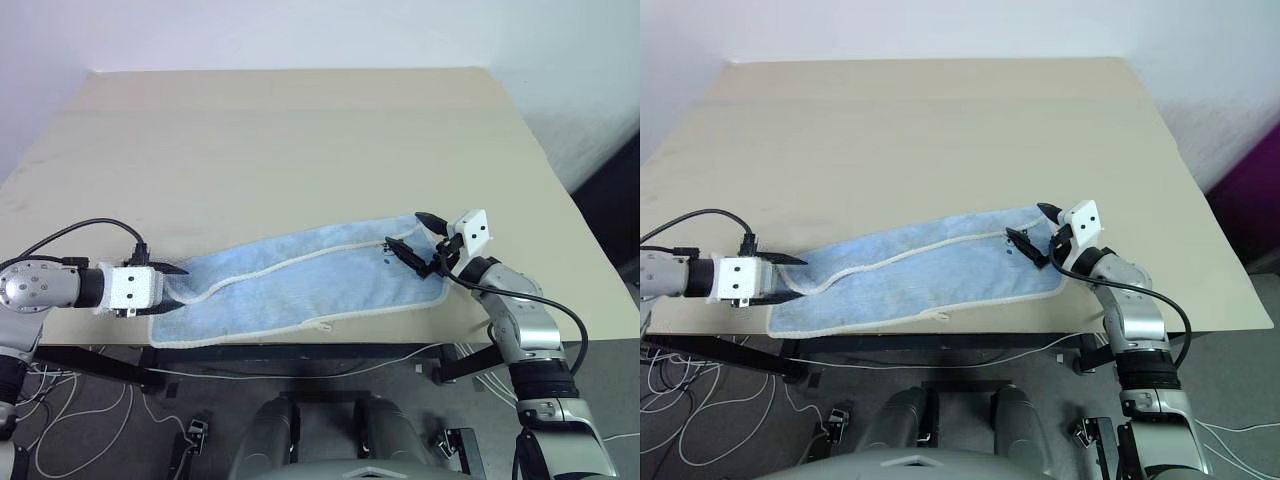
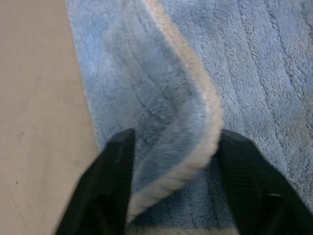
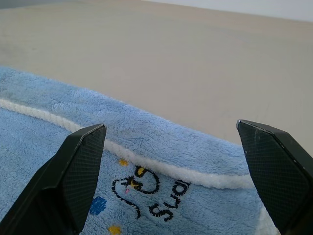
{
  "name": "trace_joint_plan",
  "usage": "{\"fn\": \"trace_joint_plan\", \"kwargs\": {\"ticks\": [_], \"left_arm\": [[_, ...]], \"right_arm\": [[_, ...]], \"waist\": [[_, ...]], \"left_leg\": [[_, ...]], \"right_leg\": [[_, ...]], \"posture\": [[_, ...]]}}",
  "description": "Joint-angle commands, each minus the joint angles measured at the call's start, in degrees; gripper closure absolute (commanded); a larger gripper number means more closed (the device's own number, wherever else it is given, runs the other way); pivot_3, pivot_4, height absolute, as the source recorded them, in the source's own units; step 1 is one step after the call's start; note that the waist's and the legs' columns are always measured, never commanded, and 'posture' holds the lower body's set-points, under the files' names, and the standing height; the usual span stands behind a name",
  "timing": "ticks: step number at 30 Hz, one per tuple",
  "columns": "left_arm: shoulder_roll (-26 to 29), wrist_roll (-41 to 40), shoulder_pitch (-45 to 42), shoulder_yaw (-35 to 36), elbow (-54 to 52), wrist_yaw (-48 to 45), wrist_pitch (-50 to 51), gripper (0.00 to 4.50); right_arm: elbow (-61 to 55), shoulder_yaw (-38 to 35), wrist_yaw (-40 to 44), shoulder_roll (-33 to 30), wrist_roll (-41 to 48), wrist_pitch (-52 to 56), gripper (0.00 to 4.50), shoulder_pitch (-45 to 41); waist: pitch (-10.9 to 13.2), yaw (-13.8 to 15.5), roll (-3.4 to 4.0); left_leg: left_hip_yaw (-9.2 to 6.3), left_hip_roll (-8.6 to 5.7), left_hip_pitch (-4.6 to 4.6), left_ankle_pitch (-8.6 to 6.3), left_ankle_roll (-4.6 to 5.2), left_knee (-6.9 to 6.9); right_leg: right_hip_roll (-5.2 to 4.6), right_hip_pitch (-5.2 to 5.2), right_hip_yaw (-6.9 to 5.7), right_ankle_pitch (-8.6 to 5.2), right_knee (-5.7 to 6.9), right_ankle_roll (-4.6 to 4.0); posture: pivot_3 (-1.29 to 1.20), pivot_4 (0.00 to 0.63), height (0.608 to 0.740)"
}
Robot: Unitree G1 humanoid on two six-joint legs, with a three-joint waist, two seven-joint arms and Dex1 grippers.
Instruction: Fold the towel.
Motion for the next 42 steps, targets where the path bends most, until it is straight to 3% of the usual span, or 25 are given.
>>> {"fn": "trace_joint_plan", "kwargs": {"ticks": [1, 11, 17, 18, 23, 33, 42], "left_arm": [[0.5, -3.2, 1.3, 1.7, -3.9, -0.3, 3.2, 2.55], [0.7, -7.1, 4.6, 4.3, -8.6, 0.3, 8.9, 2.55], [0.5, -7.9, 5.7, 5.3, -8.2, 0.4, 8.8, 4.36], [0.4, -7.7, 5.8, 5.4, -8.1, 0.5, 8.6, 4.47], [0.3, -5.5, 6.1, 5.2, -6.8, 2.8, 8.4, 4.47], [-2.2, -11.4, 4.4, 11.0, -5.7, 6.9, 17.0, 4.47], [-4.3, -10.8, 4.6, 11.1, -8.1, 8.6, 18.6, 4.47]], "right_arm": [[-2.4, -1.2, 0.0, -0.7, 1.0, -0.1, 0.00, -0.2], [-2.3, -1.1, 0.5, -1.1, 0.9, 0.5, 0.00, -0.7], [-2.1, -1.0, 0.7, -1.3, 0.8, 0.7, 0.00, -1.2], [-2.1, -1.1, 0.8, -1.4, 0.8, 0.8, 0.00, -1.3], [-2.0, -1.4, 1.1, -2.1, 0.8, 0.6, 0.00, -2.2], [-3.1, 1.5, 3.7, -9.6, -5.7, -3.2, 0.00, -5.5], [10.4, 10.3, -0.3, -16.3, -24.7, -24.3, 0.00, -11.0]], "waist": [[0.0, 0.0, 0.00], [0.0, 0.0, 0.00], [0.0, 0.0, 0.00], [0.0, 0.0, 0.00], [0.0, 0.0, 0.00], [0.0, -0.1, 0.00], [0.0, -0.1, -0.02]], "left_leg": [[0.00, 0.00, 0.00, 0.00, 0.00, 0.00], [0.00, 0.01, 0.00, -0.01, 0.01, 0.01], [-0.01, 0.01, 0.00, -0.01, 0.01, 0.01], [0.00, 0.01, 0.00, -0.01, 0.01, 0.01], [0.00, 0.01, 0.00, -0.01, 0.01, 0.01], [0.00, 0.01, 0.00, -0.01, 0.01, 0.03], [0.03, 0.01, 0.00, -0.01, 0.01, 0.04]], "right_leg": [[0.00, 0.00, 0.00, 0.00, 0.00, 0.00], [0.00, 0.00, 0.00, 0.00, 0.00, 0.00], [0.00, 0.00, 0.01, 0.00, 0.00, 0.00], [0.00, 0.00, 0.00, 0.00, 0.00, 0.00], [0.00, 0.00, 0.00, 0.00, 0.00, 0.00], [-0.01, 0.00, 0.00, 0.00, 0.00, 0.00], [0.01, -0.02, 0.00, 0.00, 0.00, 0.00]], "posture": [[0.00, 0.150, 0.740], [0.00, 0.150, 0.740], [0.00, 0.150, 0.740], [0.00, 0.150, 0.740], [0.00, 0.150, 0.740], [0.00, 0.150, 0.740], [0.00, 0.150, 0.740]]}}
